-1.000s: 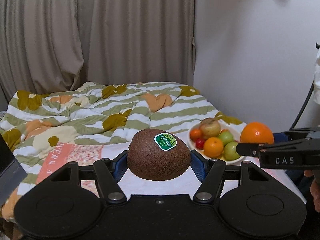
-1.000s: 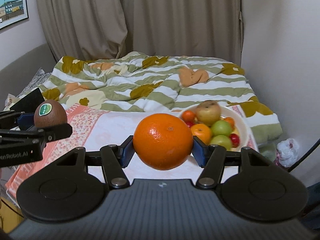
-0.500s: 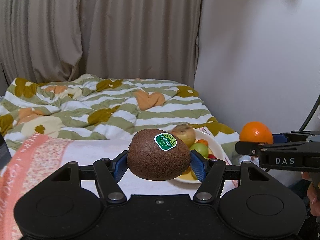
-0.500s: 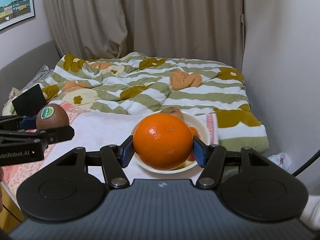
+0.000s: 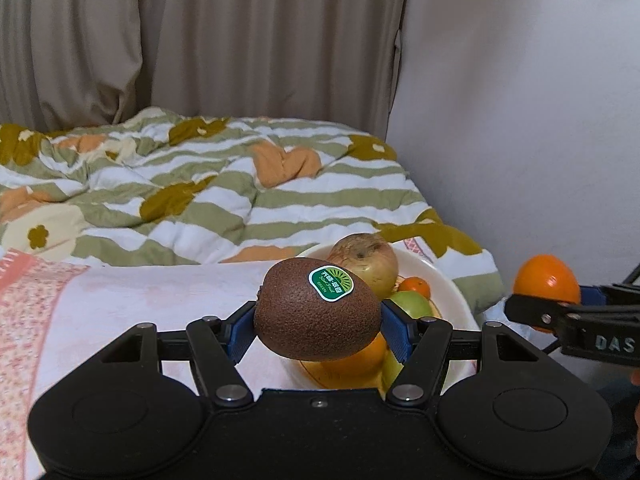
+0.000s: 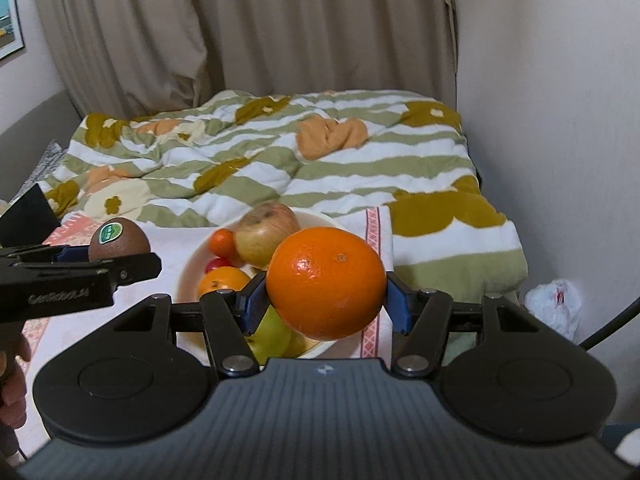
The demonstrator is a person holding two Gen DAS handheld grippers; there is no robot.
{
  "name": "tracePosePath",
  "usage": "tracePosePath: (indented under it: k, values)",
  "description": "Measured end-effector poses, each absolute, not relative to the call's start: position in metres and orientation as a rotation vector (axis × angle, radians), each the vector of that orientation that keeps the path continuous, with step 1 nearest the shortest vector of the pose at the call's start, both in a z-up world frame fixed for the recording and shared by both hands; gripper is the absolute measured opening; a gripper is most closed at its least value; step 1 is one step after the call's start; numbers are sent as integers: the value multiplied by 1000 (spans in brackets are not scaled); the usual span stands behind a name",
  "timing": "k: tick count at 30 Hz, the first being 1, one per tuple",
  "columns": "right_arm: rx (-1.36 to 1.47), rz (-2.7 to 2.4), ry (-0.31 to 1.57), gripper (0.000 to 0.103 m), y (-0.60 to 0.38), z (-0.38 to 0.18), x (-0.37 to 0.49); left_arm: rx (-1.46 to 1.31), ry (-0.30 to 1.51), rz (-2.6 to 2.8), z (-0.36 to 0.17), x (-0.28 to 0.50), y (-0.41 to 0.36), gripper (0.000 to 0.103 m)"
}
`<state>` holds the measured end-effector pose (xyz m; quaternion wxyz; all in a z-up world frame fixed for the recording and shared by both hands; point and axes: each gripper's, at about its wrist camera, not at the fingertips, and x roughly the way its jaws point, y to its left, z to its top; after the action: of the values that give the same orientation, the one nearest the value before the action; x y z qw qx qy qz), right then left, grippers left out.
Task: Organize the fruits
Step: 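Carry the kiwi with the left tool to the bowl while the right tool carries the orange, then release the kiwi into the bowl with the left tool while the right tool releases the orange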
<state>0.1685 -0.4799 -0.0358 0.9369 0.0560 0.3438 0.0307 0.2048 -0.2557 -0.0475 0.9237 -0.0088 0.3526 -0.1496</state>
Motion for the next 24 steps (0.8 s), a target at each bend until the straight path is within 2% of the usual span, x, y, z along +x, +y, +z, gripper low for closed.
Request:
tracePosePath:
  k: [9, 19, 21, 22, 24]
  values:
    - [130, 25, 754, 75, -484, -58, 196, 5, 794, -322, -78, 258, -265, 69]
    - [151, 0, 773, 75, -487, -66, 213, 19, 831, -335, -91, 278, -271, 70]
    - [151, 0, 773, 75, -487, -67, 214, 11, 820, -343, -90, 277, -270, 82]
    - [152, 1, 772, 75, -487, -67, 214, 10, 809, -342, -89, 276, -269, 96]
    - [152, 1, 772, 75, -485, -66, 216, 15, 791, -342, -85, 273, -267, 100]
